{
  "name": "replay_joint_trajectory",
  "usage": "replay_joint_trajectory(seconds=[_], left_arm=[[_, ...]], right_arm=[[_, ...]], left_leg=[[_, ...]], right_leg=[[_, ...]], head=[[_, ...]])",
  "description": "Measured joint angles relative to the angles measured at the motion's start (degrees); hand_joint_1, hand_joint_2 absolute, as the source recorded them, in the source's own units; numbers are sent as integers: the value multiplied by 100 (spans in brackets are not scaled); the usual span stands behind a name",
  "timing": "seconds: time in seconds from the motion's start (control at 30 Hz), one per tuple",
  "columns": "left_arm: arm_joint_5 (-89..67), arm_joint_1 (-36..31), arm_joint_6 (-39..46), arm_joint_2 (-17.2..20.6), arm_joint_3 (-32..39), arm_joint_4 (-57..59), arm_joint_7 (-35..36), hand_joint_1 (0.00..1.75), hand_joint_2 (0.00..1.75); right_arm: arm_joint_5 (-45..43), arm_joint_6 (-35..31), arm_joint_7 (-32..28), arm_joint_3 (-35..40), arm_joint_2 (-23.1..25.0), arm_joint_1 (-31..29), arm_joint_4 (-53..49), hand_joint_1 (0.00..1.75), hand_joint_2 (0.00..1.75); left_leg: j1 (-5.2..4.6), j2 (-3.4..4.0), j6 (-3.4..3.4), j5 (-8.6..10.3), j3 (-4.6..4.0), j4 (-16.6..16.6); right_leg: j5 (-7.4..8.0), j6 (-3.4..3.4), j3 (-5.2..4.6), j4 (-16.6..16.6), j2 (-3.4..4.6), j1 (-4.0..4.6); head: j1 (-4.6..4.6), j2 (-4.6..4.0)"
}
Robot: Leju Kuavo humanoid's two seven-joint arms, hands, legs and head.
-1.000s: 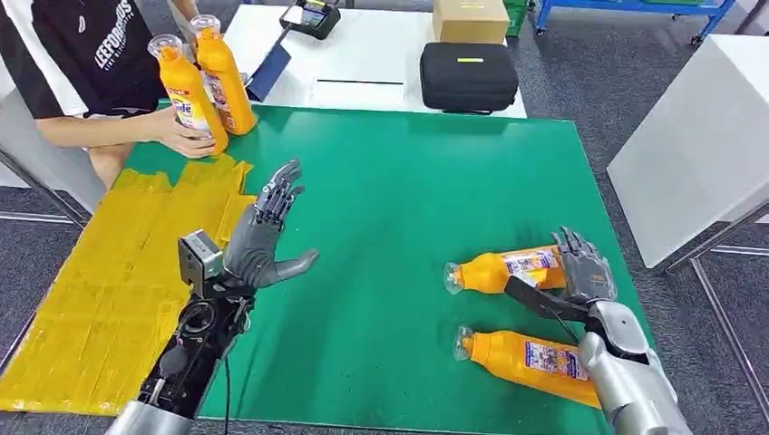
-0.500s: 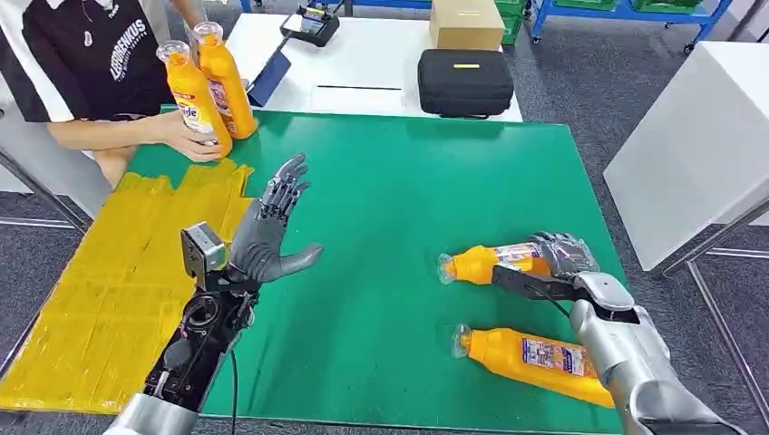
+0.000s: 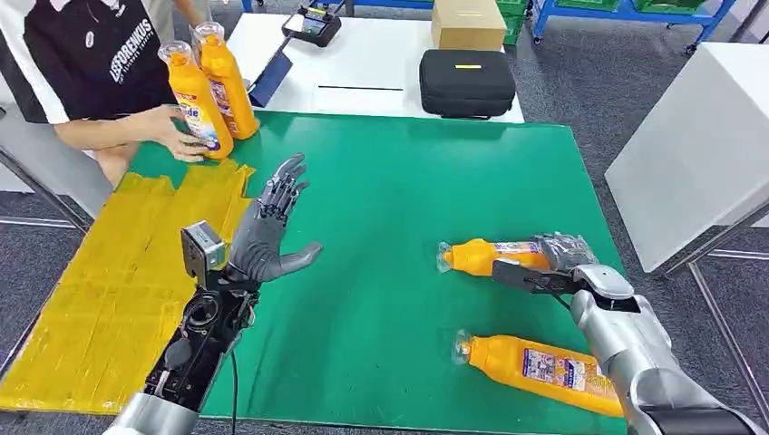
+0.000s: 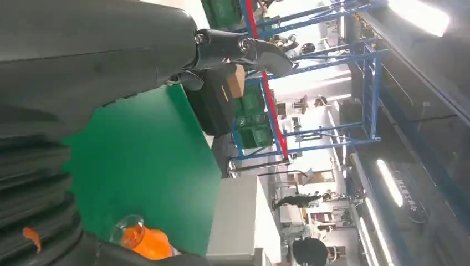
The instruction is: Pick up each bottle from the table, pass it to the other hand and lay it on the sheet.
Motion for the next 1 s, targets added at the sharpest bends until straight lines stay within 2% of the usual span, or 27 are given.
replay_joint_trajectory(seconds=[0.17,0.23,0.3,0.43,0.63,0.77,1.0], left_arm=[[-151,325,136,2,131,-219,0,0,175],[-193,413,162,2,164,-289,0,0,175],[-254,471,171,2,188,-341,0,0,175],[-419,581,127,-9,221,-426,0,0,175],[-479,587,-28,-107,247,-426,9,0,175],[-348,588,-242,-166,265,-426,429,0,175],[-79,575,-436,-264,202,-426,878,0,175]], right_arm=[[-798,-1911,-120,-116,365,254,-77,175,175],[-965,-2180,-109,-186,572,304,-157,175,175],[-1168,-2303,-208,-254,713,372,-243,175,175],[-2149,-2834,-697,-592,1085,628,-777,175,175],[-2853,-2963,-879,-739,1504,1192,-1797,175,175],[-3749,-3110,-1275,-776,1771,1409,-2322,175,175],[-4569,-3044,-1632,-752,2113,1601,-2869,175,175]], left_leg=[[-1,10,-5,-5,-23,-1],[0,19,-5,-1,-32,0],[3,-9,-2,8,-42,0],[7,-30,-2,8,-58,-1],[1,-37,-7,-1,-82,-1],[1,-39,-8,-1,-87,-1],[3,-37,-8,0,-87,0]], right_leg=[[4,2,-26,3,7,0],[6,2,-44,4,6,0],[1,3,-45,6,-11,2],[-6,-2,-52,11,-32,3],[-14,-8,-75,10,-35,-1],[-14,-8,-82,10,-38,-2],[-14,-8,-85,10,-38,0]], head=[[0,0],[-2,0],[-2,0],[-4,0],[-2,0],[0,0],[-2,0]])
